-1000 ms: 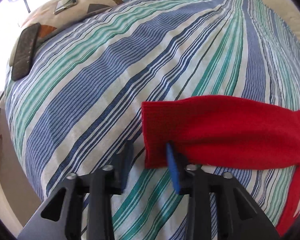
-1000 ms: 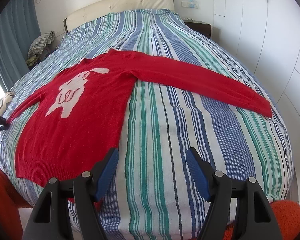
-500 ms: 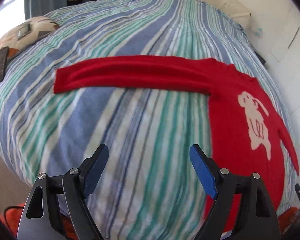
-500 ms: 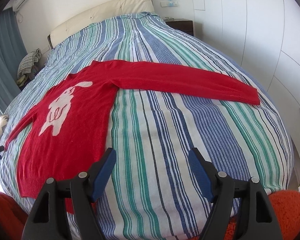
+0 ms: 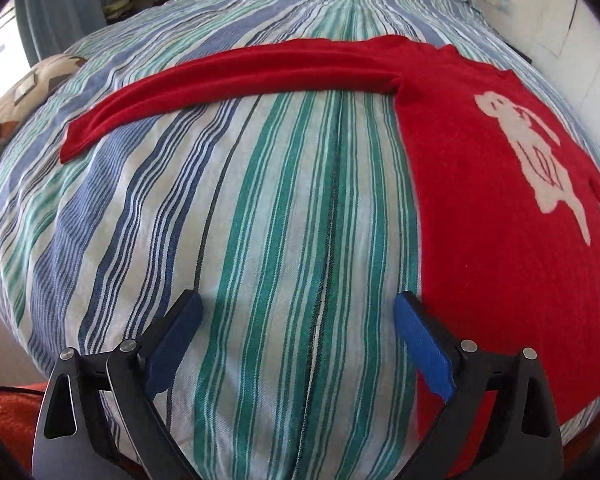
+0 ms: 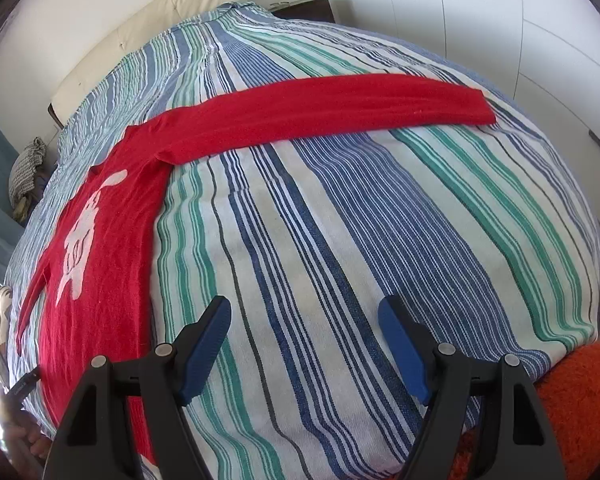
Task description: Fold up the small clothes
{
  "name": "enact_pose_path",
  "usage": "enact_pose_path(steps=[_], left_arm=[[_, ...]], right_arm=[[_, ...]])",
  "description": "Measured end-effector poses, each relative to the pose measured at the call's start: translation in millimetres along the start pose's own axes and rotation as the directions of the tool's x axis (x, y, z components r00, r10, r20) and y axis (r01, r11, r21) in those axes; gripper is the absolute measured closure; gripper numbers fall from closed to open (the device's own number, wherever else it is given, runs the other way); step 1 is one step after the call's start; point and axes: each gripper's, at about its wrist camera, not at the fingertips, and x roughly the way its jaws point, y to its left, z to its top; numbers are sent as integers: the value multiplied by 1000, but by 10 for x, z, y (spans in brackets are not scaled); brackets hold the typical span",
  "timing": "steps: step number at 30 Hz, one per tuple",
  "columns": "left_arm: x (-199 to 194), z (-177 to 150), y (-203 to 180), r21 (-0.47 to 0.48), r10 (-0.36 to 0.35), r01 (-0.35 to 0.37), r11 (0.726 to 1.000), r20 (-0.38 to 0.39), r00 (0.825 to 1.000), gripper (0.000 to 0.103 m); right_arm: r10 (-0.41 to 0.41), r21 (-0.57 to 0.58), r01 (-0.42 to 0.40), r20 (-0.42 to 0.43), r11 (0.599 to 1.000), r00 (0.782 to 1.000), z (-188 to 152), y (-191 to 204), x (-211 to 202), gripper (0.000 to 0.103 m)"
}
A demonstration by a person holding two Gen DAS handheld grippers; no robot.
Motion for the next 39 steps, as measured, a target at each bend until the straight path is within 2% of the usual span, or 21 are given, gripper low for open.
enact_pose_path(steps=[7, 19, 39], left_arm=[[66, -2, 15, -11, -4, 3, 1000, -14, 1000, 0], [93, -9, -3, 2, 2, -2, 1000, -18, 1000, 0], [102, -20, -26, 4, 10, -10, 1000, -19, 1000, 0]], right_arm=[[-1, 11, 1, 6, 1000, 1000, -33, 31, 102, 16], [-33, -40, 33, 3, 999, 999, -64, 127, 175, 9], [-24, -32, 24, 1, 999, 1000, -72, 118, 168, 9]])
